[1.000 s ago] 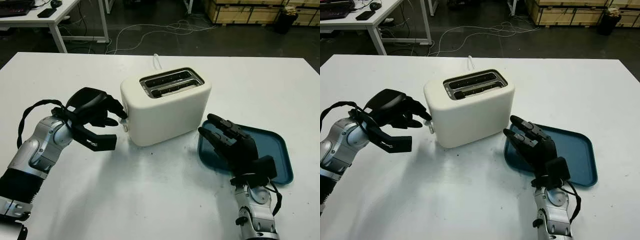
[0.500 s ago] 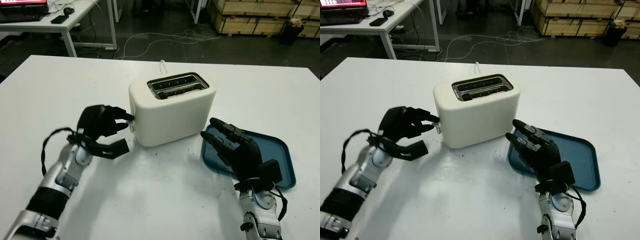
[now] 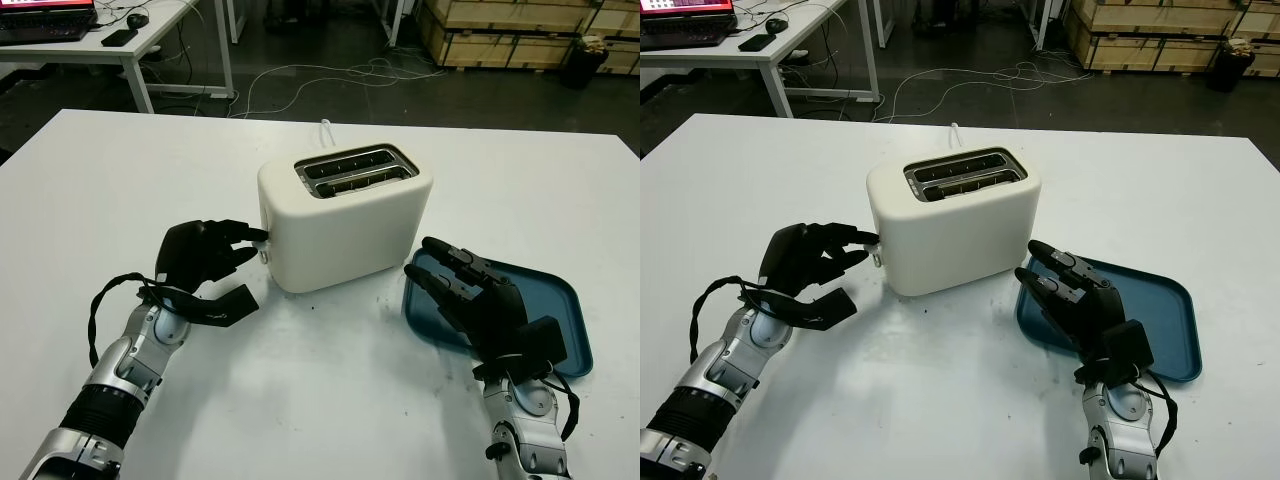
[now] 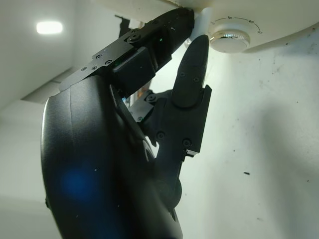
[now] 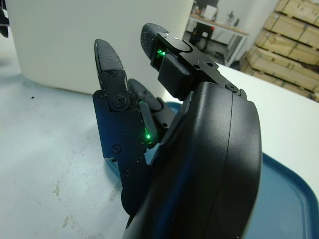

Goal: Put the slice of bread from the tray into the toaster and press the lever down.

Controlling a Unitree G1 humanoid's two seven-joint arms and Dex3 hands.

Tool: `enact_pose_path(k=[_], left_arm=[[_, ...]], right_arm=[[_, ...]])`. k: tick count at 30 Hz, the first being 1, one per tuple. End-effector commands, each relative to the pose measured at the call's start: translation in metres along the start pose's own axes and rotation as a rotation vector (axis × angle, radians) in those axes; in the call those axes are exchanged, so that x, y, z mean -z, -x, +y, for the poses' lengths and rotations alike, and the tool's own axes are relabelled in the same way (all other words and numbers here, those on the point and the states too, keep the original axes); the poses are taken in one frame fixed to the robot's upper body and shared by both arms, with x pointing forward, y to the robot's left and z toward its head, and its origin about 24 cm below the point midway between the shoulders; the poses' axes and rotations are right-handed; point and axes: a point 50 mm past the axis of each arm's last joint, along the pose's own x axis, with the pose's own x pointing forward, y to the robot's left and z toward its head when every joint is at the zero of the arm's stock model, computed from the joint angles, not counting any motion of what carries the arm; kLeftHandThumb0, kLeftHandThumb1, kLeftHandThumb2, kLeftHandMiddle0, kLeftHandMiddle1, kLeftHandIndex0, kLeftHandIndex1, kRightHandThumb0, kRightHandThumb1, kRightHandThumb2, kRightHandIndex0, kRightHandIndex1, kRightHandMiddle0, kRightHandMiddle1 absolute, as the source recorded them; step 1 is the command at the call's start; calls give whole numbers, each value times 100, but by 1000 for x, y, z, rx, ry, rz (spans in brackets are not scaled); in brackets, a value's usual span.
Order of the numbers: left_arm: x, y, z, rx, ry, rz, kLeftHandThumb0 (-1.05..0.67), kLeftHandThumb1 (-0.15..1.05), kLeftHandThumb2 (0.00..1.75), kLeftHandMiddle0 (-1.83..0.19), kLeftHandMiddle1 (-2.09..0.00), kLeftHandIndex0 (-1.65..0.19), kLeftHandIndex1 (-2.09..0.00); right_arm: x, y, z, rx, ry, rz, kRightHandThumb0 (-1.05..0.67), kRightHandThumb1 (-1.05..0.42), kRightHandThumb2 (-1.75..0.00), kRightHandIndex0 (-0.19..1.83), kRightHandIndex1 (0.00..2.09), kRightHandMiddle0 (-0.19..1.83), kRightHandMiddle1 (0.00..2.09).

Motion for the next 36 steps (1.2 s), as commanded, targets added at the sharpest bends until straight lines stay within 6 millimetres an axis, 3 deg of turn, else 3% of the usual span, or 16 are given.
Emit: enact_pose_path(k=[1,6,12,15,17,26,33,36], left_arm=[[-27,26,-95,484,11,-47,-36,83,1,-100,-98,-131,-1],[-26,19,-85,516,-38,-52,-35,84,1,-100,-98,-131,-1],[-31,-6,-60,555,-155,-75,-33,81,0,-102,-117,-140,-6],[-34,-18,-49,564,-207,-90,-30,78,0,-102,-104,-132,-2],[-37,-22,-45,578,-226,-96,-30,79,0,-101,-110,-136,-4],[-41,-21,-52,620,-244,-91,-31,78,0,-105,-102,-134,-2],[-41,-16,-56,629,-217,-81,-32,79,0,-105,-113,-137,-3],[-33,-3,-77,658,-123,-12,-30,79,1,-103,-104,-132,-1]], right_arm=[[-2,-6,1,-9,16,3,-44,-88,0,93,1,85,0],[-3,-6,3,-17,1,-7,-43,-88,0,93,1,85,0],[-2,-5,3,-12,-4,-3,-44,-88,0,95,1,85,0],[-1,-4,3,-4,-9,2,-43,-89,0,95,2,85,0],[-1,-3,2,0,1,2,-43,-89,0,94,1,86,0],[-1,-3,1,5,5,-2,-41,-89,0,94,1,85,0],[0,-2,1,6,5,3,-41,-89,0,94,1,86,0],[0,-1,1,10,7,3,-41,-89,0,94,1,86,0]])
